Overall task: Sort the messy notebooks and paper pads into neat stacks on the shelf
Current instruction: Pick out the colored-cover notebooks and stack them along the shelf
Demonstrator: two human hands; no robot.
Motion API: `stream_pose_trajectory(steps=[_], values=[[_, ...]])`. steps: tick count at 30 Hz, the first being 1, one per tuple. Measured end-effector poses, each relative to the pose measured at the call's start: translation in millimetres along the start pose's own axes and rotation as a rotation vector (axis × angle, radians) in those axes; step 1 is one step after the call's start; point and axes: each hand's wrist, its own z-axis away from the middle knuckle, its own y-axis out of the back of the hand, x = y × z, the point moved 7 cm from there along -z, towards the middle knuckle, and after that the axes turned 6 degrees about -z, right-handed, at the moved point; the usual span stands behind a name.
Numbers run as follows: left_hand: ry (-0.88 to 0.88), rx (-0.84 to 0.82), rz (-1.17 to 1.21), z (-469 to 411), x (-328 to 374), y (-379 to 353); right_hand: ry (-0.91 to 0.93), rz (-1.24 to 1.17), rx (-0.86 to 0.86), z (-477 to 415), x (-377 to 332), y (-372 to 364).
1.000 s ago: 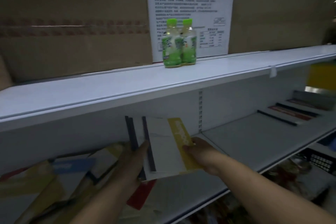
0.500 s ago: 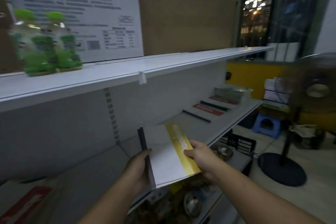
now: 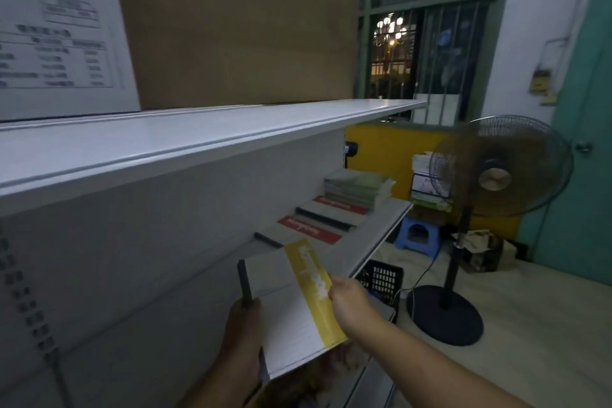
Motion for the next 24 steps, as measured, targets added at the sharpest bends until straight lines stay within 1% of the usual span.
stream_pose_trajectory(steps=[3, 5, 7, 9, 11, 13, 16, 19, 20, 24], values=[[0.036, -0.021, -0.024, -35, 6, -34, 0.005, 0.048, -0.008, -42, 0, 14], [0.078, -0.035, -0.103, -56, 13, -56, 0.033, 0.094, -0.020, -71, -2, 22], [0.079, -0.031, -0.159, -77, 20, -73, 0.065, 0.125, 0.014, -94, -5, 33], [0.075, -0.054, -0.152, -98, 19, -91, 0.062, 0.101, 0.029, -112, -7, 42], [0.097, -0.087, -0.133, -109, 14, -102, 0.057, 0.083, -0.004, -128, -5, 46], [0.109, -0.084, -0.113, -122, 16, -109, 0.015, 0.055, -0.014, -148, -4, 54], [0.077, 0.002, -0.149, -146, 25, -112, -0.001, 0.101, -0.005, -194, -9, 68], [-0.012, 0.131, -0.147, -157, 33, -114, 0.050, 0.189, -0.067, -236, -11, 65], [-0.047, 0.185, -0.192, -159, 38, -115, 0.070, 0.231, -0.100, -247, -9, 61], [-0.154, 0.360, -0.328, -162, 57, -127, 0.236, 0.351, -0.187, -285, -11, 45]])
